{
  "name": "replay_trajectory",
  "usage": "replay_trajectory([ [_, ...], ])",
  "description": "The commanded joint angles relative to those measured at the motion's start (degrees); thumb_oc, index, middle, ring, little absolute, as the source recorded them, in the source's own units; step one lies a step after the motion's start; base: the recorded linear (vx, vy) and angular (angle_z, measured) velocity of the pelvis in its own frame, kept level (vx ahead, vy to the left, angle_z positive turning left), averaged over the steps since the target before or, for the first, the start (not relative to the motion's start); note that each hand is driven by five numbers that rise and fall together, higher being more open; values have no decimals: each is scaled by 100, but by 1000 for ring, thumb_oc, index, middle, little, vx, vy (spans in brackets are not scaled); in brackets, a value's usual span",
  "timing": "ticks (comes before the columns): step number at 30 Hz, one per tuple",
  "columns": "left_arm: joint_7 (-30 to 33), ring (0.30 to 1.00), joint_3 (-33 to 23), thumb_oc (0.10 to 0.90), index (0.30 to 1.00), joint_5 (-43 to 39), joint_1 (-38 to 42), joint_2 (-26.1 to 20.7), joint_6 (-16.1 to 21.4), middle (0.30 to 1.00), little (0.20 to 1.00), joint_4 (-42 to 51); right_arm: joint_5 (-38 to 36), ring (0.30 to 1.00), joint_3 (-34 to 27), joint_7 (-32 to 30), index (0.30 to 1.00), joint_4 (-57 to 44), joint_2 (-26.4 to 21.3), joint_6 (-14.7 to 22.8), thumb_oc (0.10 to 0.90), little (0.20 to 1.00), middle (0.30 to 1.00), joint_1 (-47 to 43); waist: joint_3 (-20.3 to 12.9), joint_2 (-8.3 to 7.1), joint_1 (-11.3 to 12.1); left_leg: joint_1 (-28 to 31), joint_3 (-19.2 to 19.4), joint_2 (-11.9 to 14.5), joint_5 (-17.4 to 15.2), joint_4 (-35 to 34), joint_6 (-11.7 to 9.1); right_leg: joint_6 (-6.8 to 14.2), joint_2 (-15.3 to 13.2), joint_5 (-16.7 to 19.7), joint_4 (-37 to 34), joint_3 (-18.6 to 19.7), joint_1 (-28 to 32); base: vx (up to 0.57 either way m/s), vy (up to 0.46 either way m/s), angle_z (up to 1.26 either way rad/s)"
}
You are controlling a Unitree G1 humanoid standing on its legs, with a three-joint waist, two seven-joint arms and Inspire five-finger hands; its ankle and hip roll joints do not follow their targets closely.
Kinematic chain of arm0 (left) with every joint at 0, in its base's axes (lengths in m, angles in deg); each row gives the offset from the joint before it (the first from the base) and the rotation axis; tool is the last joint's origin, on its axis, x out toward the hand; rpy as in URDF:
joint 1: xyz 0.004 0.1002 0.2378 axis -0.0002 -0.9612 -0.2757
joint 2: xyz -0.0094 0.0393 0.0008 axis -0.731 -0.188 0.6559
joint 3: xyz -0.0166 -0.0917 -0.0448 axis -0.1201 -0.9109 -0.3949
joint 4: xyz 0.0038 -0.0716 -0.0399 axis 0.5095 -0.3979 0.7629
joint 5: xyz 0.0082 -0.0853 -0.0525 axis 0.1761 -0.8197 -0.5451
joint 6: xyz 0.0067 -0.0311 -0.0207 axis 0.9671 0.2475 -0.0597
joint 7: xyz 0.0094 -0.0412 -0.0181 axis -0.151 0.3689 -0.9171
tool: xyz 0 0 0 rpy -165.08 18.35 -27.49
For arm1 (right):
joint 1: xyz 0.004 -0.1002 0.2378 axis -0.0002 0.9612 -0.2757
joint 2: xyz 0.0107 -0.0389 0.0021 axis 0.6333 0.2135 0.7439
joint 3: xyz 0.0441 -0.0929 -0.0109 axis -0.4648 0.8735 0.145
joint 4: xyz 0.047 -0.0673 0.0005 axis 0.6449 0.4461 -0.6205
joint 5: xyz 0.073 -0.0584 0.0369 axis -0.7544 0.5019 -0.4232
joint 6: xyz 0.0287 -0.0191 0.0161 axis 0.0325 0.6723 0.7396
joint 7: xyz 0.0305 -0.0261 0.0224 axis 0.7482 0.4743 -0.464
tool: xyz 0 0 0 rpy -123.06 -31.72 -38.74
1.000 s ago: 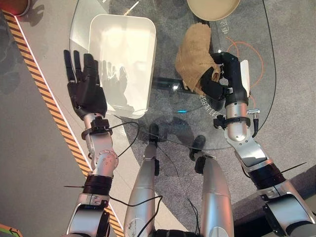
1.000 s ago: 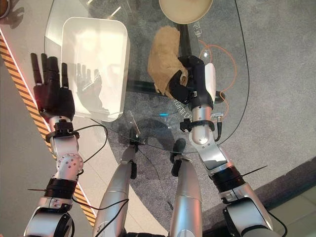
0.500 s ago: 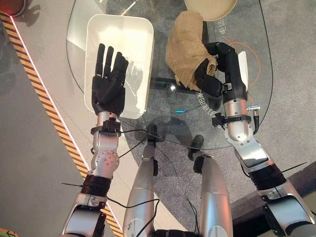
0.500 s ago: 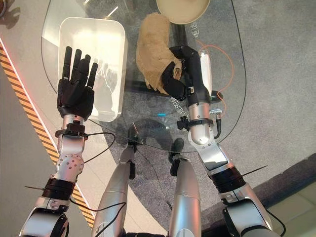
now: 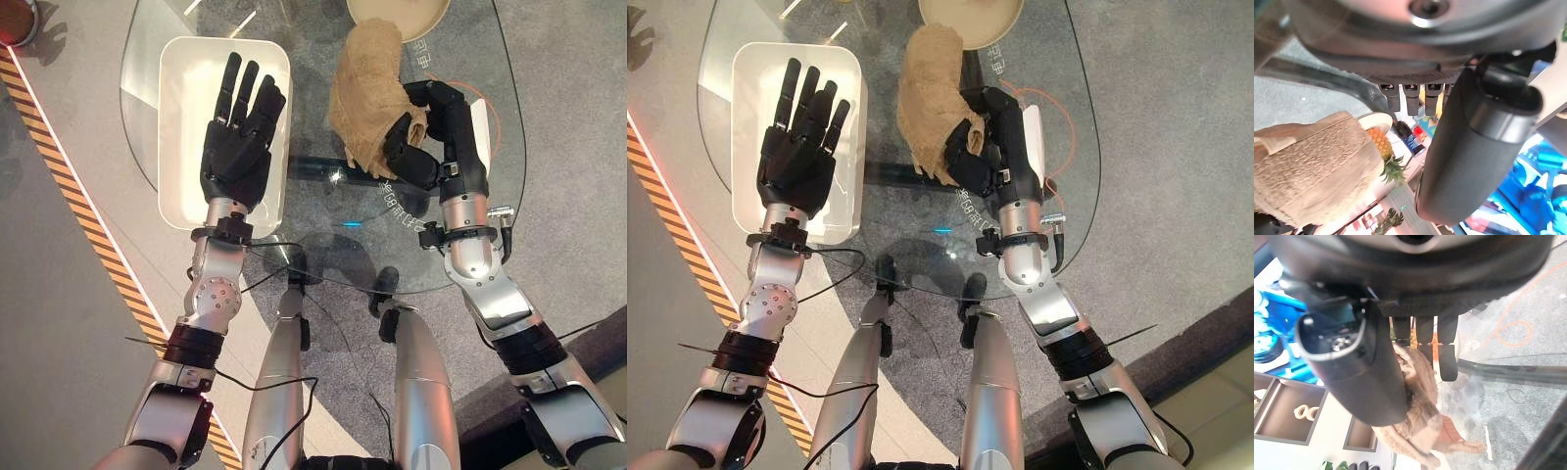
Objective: Wipe the table with a cloth and put it in the basket.
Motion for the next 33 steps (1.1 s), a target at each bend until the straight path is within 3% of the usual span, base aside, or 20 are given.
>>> replay_trajectory([
  [1, -432, 900, 82, 800, 900, -10, 619, -109, 159, 900, 900, 349, -20, 300, -145, -113, 300, -1350, 150, 894, 100, 200, 300, -1003, -166, -193, -52, 117, 445, -160, -792, 637, 212, 408, 277, 613, -1030, 323, 352, -7, -1, -8],
  [15, -235, 900, 332, 800, 900, 114, 999, 95, -231, 900, 900, 258, 30, 300, -21, -65, 300, -1368, 300, 744, 100, 200, 300, -1266, -166, -232, -103, 138, 468, -177, -796, 560, 202, 427, 296, 641, -1142, 346, 371, -1, 0, -1],
  [33, -903, 900, 500, 800, 900, -171, 1166, 241, -749, 900, 900, 448, 80, 300, 77, 19, 300, -1354, 374, 565, 100, 200, 300, -1375, -166, -240, -136, 143, 487, -185, -834, 529, 195, 437, 280, 657, -1221, 357, 377, 0, 0, 0],
])
